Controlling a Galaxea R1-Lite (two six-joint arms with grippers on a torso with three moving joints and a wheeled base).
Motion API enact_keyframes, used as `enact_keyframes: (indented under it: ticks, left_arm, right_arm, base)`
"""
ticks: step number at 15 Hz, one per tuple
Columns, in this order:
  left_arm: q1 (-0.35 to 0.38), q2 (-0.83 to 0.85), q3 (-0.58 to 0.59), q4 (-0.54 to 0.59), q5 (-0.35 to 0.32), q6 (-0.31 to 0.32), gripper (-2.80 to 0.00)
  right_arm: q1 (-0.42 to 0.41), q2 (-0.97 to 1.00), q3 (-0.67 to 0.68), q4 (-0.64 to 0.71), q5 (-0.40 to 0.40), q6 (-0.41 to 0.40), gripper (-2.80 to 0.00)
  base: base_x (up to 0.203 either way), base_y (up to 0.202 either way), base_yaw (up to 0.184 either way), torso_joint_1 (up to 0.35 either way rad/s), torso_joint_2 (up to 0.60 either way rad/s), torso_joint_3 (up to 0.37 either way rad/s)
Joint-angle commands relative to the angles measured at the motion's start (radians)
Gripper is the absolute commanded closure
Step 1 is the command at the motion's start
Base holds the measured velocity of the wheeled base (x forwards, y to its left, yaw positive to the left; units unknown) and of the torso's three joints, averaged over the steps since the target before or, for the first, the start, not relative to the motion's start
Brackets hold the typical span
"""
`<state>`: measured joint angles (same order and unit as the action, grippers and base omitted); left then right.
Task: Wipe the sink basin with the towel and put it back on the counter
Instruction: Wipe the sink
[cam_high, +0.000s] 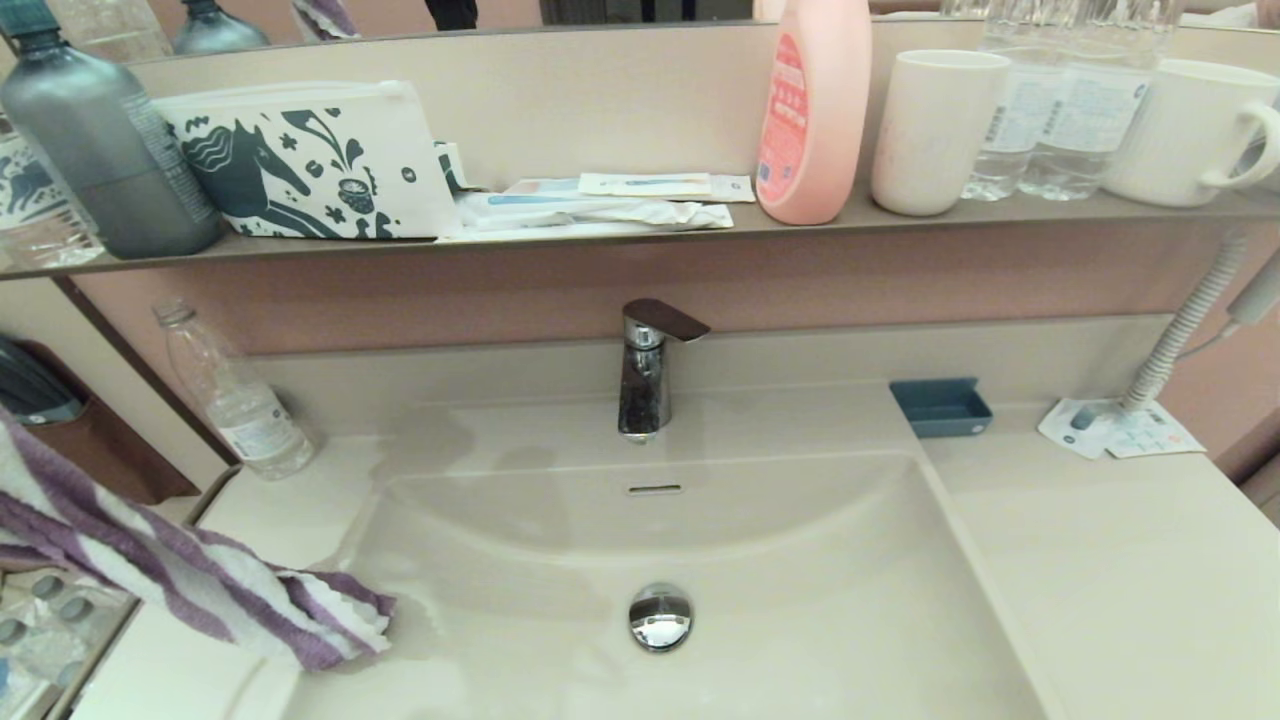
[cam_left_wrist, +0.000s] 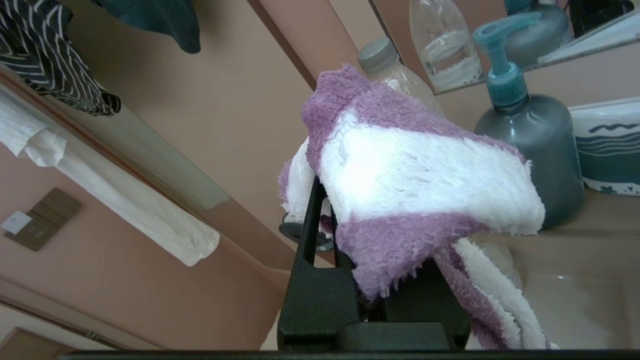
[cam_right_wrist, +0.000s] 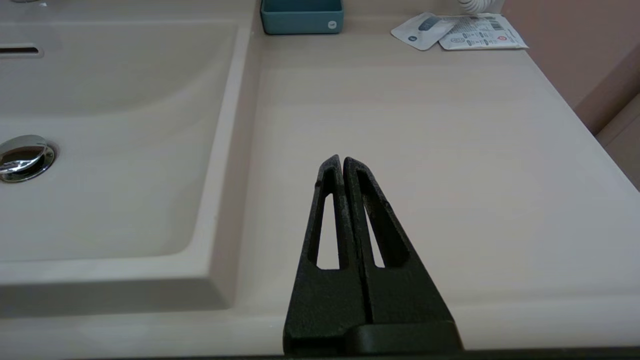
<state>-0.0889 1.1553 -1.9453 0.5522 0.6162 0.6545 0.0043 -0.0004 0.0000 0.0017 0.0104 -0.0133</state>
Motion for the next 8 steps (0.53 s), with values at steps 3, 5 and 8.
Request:
enact_keyframes:
  ticks: [3, 5, 8]
  left_arm:
    - [0.0, 0.011, -0.004, -0.048, 0.003, 0.056, 0.0]
    - [0.016, 0.014, -0.004, -0.107, 0.013, 0.136, 0.0]
    - [0.088, 0.027, -0.004, -0.213, 0.016, 0.298, 0.0]
  right_arm:
    - [0.0, 0.0, 0.0, 0.0, 0.0, 0.0, 0.0]
    - [0.0, 0.0, 0.0, 0.0, 0.0, 0.0, 0.0]
    - [0.001, 0.0, 0.0, 0.0, 0.0, 0.0, 0.0]
  base:
    - [0.0, 0.0, 0.0, 0.0, 0.0, 0.0]
    - [0.0, 0.0, 0.0, 0.0, 0.0, 0.0]
    - [0.0, 0.0, 0.0, 0.0, 0.0, 0.0]
